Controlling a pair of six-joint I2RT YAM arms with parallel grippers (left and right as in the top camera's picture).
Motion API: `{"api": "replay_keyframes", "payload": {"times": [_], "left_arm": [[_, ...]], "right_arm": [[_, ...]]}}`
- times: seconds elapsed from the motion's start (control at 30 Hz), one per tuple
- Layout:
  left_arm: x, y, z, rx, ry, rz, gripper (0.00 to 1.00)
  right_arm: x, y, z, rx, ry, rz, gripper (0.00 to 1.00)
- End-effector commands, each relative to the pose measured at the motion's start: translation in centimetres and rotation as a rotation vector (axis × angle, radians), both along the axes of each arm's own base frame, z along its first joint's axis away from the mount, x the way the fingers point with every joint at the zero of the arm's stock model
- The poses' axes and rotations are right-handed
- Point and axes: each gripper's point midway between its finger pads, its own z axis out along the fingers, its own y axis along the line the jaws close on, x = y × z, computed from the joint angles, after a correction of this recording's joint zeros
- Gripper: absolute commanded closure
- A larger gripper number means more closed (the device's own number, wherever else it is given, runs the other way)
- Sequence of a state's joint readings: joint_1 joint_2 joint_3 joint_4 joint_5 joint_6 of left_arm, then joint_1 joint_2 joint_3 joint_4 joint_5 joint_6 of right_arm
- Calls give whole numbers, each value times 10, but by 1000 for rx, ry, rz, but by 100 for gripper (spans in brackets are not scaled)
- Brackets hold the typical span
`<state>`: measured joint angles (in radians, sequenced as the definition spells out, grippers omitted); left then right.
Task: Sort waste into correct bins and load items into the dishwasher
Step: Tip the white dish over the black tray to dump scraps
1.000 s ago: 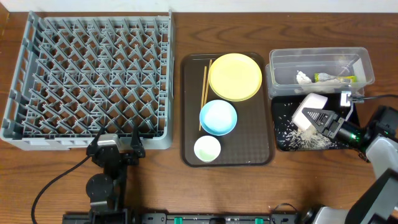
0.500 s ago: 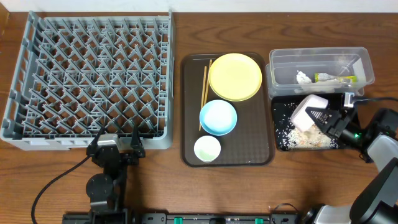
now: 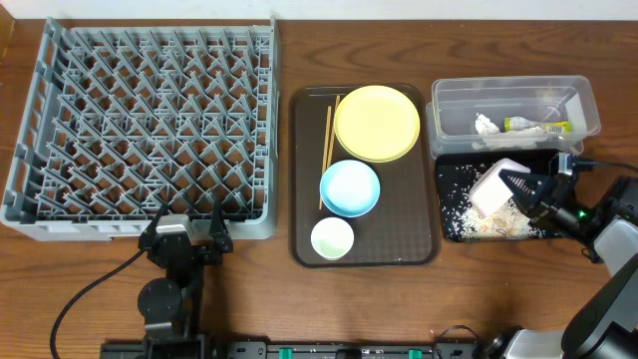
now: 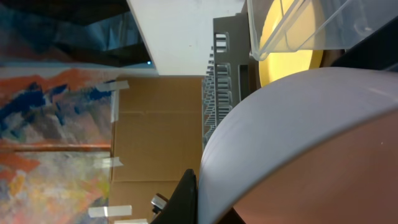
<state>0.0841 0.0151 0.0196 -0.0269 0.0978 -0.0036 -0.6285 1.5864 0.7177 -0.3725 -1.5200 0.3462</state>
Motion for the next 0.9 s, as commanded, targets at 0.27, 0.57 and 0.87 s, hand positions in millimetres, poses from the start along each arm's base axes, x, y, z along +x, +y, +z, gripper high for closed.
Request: {"api": "replay_keyframes", "payload": {"times": [0.27, 0.57, 0.87], "left_arm": [[-1, -1, -16, -12, 48, -9, 9], [-1, -1, -16, -12, 48, -8, 9], [-1, -1, -16, -11, 48, -9, 9]], "right_arm": [[-3, 17, 23, 16, -45, 63, 99], [-13, 92, 93, -162, -370, 303, 99], [-26, 182, 152, -141, -546, 526, 99]]}}
